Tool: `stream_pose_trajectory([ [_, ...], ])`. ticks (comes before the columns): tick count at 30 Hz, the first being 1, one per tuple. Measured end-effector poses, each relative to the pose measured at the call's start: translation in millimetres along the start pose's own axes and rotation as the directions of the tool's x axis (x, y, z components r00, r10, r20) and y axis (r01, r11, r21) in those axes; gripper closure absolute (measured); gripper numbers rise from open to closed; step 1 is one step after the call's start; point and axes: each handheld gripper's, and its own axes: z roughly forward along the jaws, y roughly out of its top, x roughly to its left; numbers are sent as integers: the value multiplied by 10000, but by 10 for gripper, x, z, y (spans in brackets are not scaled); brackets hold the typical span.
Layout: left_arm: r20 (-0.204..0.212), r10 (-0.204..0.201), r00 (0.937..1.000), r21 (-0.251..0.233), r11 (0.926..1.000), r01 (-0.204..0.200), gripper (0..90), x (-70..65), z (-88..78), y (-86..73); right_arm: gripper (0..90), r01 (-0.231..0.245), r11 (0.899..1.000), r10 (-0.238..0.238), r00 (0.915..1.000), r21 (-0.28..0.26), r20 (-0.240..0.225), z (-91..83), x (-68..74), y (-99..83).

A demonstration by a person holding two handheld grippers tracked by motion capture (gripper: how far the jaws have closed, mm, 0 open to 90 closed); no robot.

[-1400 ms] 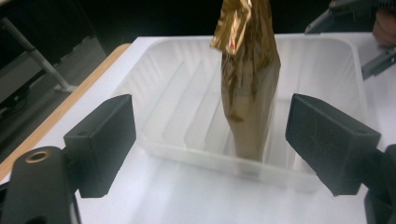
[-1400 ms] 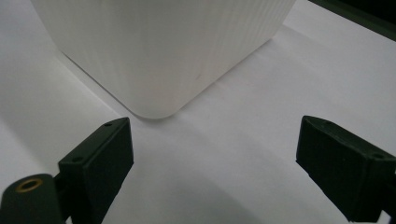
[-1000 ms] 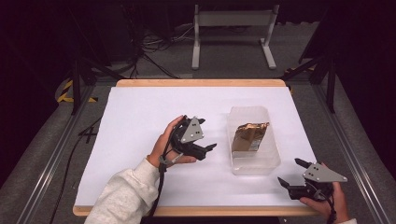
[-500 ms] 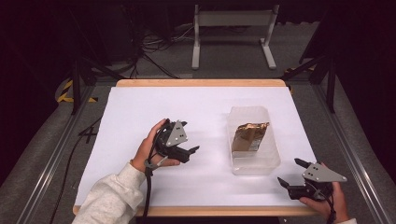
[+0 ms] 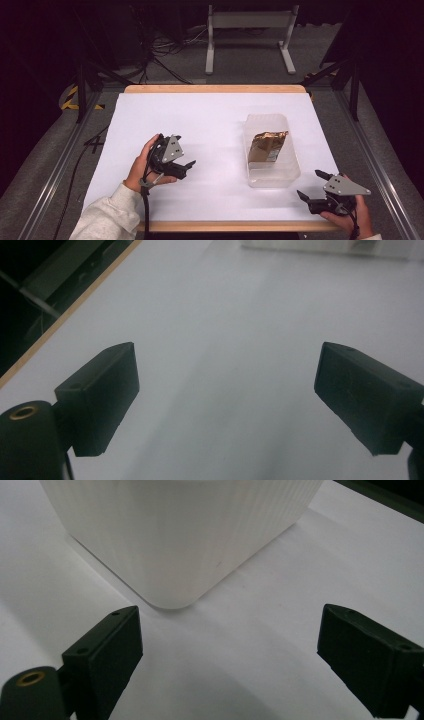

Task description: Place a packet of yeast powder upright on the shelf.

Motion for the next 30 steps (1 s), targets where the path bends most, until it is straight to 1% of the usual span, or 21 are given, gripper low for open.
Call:
stream_pose_trajectory([
  [2, -97, -39, 9999, 106, 9999, 40, 114, 15, -36, -68, 115, -4, 10000, 4, 10000, -19, 1, 0, -4, 0],
  [3, -97, -39, 9999, 106, 9999, 40, 113, 15, -36, -68, 115, -14, 10000, 14, 10000, -13, 3, 1, -4, -1],
  [4, -190, -53, 9998, 117, 9999, 55, 114, 18, -53, -101, 115, -10, 10000, 10, 10000, -12, -16, 2, -3, -1],
  [5, -344, -68, 9994, 161, 9998, 73, 114, 25, -89, -166, 115, 0, 10000, 0, 10000, -11, -25, 2, -1, -1],
  [6, -424, -98, 9991, 213, 9997, 107, 114, 28, -104, -190, 115, 7, 10000, -7, 10000, -9, -19, 5, 1, -1],
  [7, -424, -98, 9991, 213, 9997, 107, 114, 28, -104, -190, 115, 16, 10000, -16, 10000, -15, -28, 6, 0, -1],
  [8, -471, -208, 9987, 222, 9995, 219, 114, 31, -122, -230, 115, 16, 10000, -16, 10000, -15, -28, 6, 0, -1],
  [11, -576, -238, 9981, 289, 9993, 255, 110, 39, -184, -317, 115, 12, 10000, -12, 10000, -3, -67, 12, -4, -5],
  [13, -548, -237, 9982, 310, 9992, 254, 110, 46, -230, -375, 115, -16, 10000, 16, 10000, 25, -55, 14, -5, -6],
  [15, -728, -219, 9971, 427, 9988, 250, 110, 58, -276, -442, 115, 5, 10000, -5, 10000, 11, -41, 14, -3, -2],
  [16, -753, -307, 9967, 446, 9984, 342, 109, 68, -297, -474, 115, 27, 10000, -27, 10000, 26, -21, 15, -1, 0],
  [19, -915, -653, 9937, 367, 9970, 689, 112, 105, -359, -578, 115, -6, 10000, 6, 10000, -2, 10, 13, -7, 6],
  [20, -971, -682, 9929, 396, 9966, 723, 110, 116, -376, -601, 115, 20, 10000, -20, 10000, 3, 34, 13, -7, 7],
  [22, -1025, -960, 9901, 304, 9946, 996, 106, 137, -419, -665, 115, 28, 10000, -29, 10000, 15, 49, 13, -6, 7],
  [24, -1106, -1274, 9857, 181, 9913, 1301, 104, 157, -467, -725, 115, 65, 10000, -65, 10000, 51, 43, 14, -2, 10],
  [25, -1223, -1332, 9835, 147, 9906, 1360, 104, 173, -498, -760, 115, 69, 10000, -69, 10000, 50, 40, 15, 0, 12],
  [28, -1286, -1719, 9767, -4, 9849, 1733, 103, 186, -561, -841, 115, 166, 9998, -166, 9999, 65, 48, 19, 10, 22],
  [29, -1375, -1715, 9755, -25, 9850, 1728, 102, 194, -586, -870, 114, 173, 9998, -173, 9998, 58, 47, 20, 13, 24],
  [30, -1439, -1806, 9730, -23, 9833, 1822, 102, 199, -614, -908, 114, 193, 9998, -193, 9998, 39, 46, 21, 12, 26],
])
